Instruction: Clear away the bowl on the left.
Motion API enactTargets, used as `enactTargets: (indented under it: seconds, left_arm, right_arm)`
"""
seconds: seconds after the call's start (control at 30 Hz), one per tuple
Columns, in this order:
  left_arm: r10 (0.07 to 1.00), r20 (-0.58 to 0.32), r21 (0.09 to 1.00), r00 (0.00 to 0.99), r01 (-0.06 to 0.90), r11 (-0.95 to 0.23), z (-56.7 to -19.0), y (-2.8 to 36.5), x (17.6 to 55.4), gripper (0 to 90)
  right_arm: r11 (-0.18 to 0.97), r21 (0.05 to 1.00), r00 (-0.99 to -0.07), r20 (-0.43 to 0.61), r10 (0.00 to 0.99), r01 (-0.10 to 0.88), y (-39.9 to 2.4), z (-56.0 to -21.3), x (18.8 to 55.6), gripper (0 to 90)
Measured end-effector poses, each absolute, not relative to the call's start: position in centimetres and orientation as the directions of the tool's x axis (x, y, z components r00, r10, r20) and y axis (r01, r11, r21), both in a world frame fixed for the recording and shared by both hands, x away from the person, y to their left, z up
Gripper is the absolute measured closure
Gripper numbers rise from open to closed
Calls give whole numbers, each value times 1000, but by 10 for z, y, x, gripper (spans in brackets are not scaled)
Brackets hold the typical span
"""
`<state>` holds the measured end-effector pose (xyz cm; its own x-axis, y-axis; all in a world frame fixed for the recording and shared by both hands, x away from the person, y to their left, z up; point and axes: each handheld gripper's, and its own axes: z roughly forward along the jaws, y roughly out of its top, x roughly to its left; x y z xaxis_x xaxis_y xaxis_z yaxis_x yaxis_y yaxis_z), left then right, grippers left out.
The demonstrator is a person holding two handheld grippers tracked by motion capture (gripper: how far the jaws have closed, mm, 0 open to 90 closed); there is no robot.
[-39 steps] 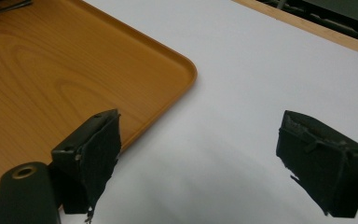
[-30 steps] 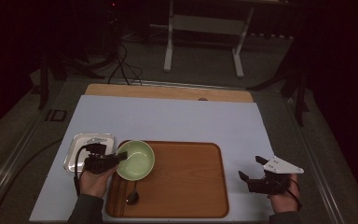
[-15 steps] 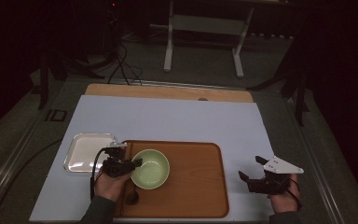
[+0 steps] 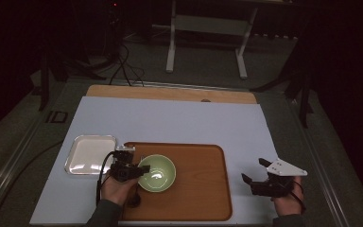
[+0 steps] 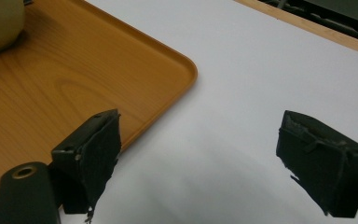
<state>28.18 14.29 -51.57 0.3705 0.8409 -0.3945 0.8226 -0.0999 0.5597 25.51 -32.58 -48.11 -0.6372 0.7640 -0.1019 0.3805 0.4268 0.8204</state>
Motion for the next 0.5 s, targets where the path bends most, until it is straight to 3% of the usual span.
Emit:
enactTargets:
  seconds: [0.1,0.5]
  left_arm:
    - [833,-397,558,385,822,-113,-516,143,283,557]
    - [844,-383,587,376,804,-91,-512,151,280,512]
  right_arm:
    - [428,821,-640,-104,762,376,-326,-481,255,137]
    - [426,823,-639,-104,762,374,-326,-481,255,137]
